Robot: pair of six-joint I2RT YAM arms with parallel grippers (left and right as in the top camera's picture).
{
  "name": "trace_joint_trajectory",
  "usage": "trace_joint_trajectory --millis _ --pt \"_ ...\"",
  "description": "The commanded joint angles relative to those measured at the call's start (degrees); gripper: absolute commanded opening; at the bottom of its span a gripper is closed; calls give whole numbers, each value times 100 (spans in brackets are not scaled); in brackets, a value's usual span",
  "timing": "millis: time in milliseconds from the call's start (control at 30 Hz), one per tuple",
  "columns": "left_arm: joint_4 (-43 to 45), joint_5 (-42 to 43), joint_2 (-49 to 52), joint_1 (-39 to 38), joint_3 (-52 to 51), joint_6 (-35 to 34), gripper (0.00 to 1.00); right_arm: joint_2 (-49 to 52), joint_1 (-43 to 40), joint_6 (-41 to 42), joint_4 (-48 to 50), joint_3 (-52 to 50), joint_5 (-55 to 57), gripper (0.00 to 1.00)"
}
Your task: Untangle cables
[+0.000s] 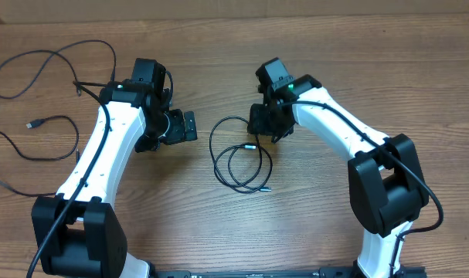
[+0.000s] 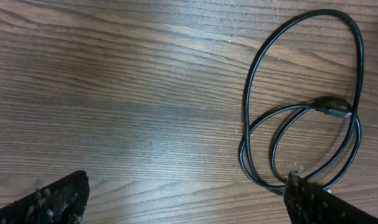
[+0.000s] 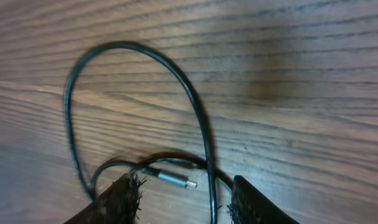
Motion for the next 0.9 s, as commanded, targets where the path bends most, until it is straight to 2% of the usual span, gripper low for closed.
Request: trace_joint_trajectory --millis 0,133,333,767,867 --pt "26 -35 28 -26 -9 -101 100 -24 79 17 160 -278 273 46" --pt "55 -37 28 -26 -9 -101 100 -13 258 15 186 -479 901 45" --pt "92 -35 28 -26 -9 -103 99 -13 496 20 234 -505 1222 40" --pt "90 -35 28 -26 -7 -101 99 57 522 133 564 -509 1241 40" --pt "87 -35 28 -26 -9 -101 99 57 525 361 680 -511 1281 35"
